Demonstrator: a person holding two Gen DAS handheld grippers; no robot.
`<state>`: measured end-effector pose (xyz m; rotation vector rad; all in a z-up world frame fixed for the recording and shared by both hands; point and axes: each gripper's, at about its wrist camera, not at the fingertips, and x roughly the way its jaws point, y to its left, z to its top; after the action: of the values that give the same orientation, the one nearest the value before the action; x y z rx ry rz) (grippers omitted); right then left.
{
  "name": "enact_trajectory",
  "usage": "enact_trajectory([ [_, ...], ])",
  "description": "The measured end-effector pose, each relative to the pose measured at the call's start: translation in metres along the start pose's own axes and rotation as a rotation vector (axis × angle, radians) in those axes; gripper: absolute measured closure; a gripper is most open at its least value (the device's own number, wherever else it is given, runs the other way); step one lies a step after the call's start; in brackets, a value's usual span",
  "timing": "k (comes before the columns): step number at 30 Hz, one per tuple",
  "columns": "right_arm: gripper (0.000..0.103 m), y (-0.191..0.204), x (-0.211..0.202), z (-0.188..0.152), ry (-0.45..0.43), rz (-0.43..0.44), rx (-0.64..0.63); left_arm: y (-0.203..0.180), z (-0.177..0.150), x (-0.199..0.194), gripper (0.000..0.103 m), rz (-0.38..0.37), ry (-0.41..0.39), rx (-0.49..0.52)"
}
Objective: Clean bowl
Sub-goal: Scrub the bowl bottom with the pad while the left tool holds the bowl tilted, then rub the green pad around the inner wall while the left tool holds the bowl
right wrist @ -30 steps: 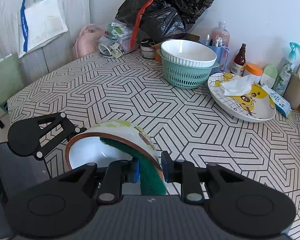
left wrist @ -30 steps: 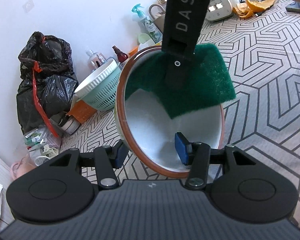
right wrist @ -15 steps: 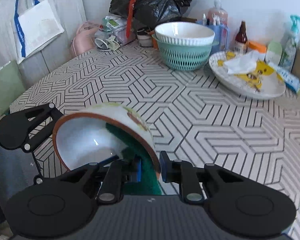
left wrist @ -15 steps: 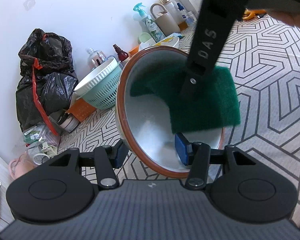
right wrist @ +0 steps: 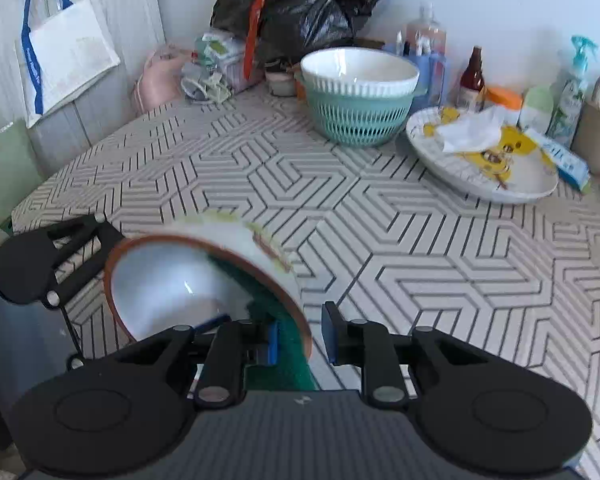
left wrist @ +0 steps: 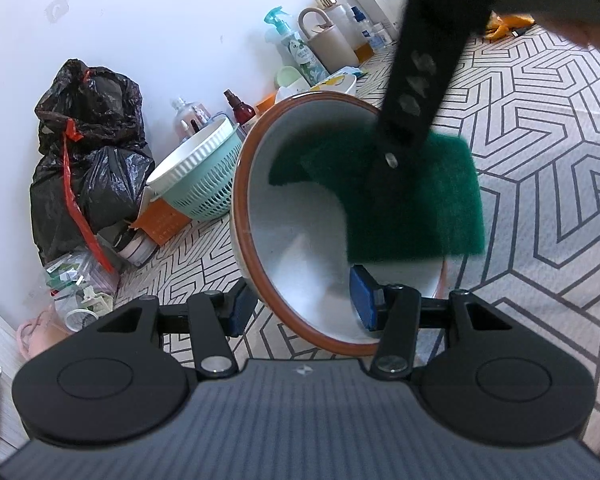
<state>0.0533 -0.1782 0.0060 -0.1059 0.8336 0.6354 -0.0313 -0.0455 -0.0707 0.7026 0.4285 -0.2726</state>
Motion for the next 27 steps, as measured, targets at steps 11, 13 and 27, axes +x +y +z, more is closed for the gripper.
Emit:
enact_trajectory([
  [11, 0.081, 0.012, -0.007, -0.01, -0.088, -0.043, 0.03, 0.004, -0.001, 0.002, 0.054, -0.016, 0.003, -0.021],
  [13, 0.08, 0.012, -0.005, -0.014, -0.09, -0.044, 0.038, 0.002, -0.001, 0.001, 0.054, -0.01, 0.0, -0.012],
  [27, 0.081, 0.008, 0.006, -0.034, -0.091, -0.046, 0.069, 0.008, 0.002, 0.003, 0.054, -0.035, 0.024, -0.056],
])
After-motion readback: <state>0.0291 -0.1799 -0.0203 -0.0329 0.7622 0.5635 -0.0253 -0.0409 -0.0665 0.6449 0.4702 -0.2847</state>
